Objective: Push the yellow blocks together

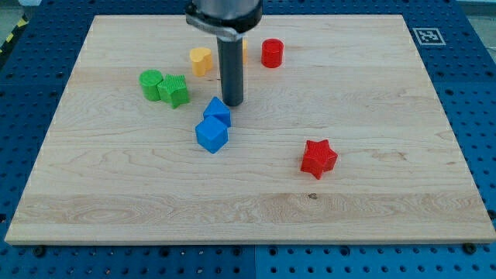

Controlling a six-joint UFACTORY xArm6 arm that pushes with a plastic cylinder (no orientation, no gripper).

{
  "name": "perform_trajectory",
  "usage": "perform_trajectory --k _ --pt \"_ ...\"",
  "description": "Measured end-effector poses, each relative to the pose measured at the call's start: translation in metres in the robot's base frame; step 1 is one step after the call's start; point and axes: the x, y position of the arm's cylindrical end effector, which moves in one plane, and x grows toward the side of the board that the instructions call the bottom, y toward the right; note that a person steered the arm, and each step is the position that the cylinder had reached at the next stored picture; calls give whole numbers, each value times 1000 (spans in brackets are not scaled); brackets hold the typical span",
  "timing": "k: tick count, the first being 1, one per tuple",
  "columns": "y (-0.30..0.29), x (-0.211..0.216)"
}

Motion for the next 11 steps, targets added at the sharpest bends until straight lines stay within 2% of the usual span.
perform_trajectory --k 1,2,3,6,7,8,9,11 --pt "0 -25" --pt "-4 -25" --pt "-36 -26" --pt "-46 -98" --pt "-45 -76" --pt "-20 -41" --pt "21 -68" --pt "38 -86"
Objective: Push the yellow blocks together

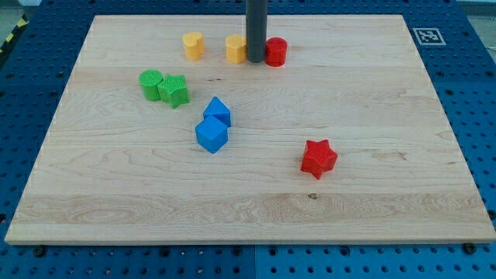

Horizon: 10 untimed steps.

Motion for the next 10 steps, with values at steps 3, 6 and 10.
perform_trajectory --k 3,6,10 --pt "-16 -21" --pt "-59 -63" --pt "40 -12"
